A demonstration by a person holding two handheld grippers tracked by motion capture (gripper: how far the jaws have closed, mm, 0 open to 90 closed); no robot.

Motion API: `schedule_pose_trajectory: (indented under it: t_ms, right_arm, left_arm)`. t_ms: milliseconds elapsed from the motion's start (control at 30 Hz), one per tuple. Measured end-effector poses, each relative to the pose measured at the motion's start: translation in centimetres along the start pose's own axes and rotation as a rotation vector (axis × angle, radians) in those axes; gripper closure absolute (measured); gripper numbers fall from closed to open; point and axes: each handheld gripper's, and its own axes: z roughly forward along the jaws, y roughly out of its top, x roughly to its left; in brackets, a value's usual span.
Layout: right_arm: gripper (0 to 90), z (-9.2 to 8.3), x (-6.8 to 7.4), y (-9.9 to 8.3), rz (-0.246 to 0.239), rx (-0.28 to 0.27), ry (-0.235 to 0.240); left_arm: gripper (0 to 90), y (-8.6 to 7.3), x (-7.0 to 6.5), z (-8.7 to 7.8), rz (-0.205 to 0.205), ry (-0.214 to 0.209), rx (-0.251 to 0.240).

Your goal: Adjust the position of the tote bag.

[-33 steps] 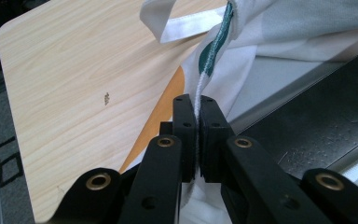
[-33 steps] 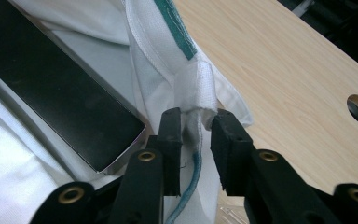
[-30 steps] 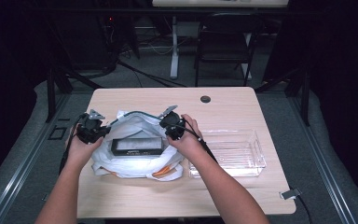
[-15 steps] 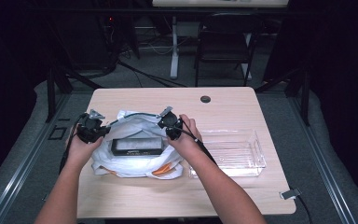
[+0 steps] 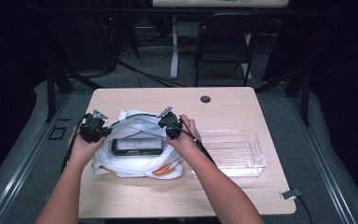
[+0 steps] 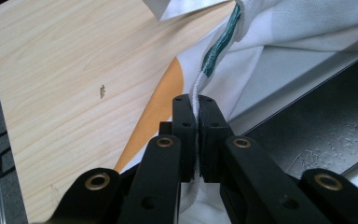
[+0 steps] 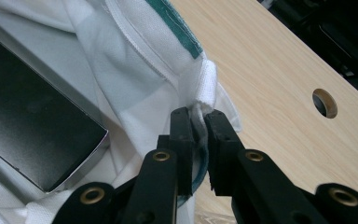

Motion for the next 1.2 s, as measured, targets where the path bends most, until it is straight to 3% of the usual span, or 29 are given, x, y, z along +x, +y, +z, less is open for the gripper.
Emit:
schedule_pose_trajectory:
  t_ms: [333,367,600,1200]
  right_arm:
    - [82.4,0.8,0.0,0.0,-0.004,0.028,0.003]
    - [82.4,0.9,0.0,0.0,-0.004,0.031,0.004]
    - [82.4,1.4,-0.1,0.1,0.0,0.05,0.009]
    - [82.4,2.4,-0.2,0.1,-0.008,0.094,0.019]
  left_arm:
    - [87.7,0.1,0.3,0.7,-0.018,0.001,0.033]
    - [87.7,0.2,0.4,0.7,-0.015,-0.013,0.044]
    - [87.7,0.6,0.7,1.2,-0.008,-0.001,0.069]
    - [87.4,0.6,1.2,2.8,-0.042,-0.011,0.096]
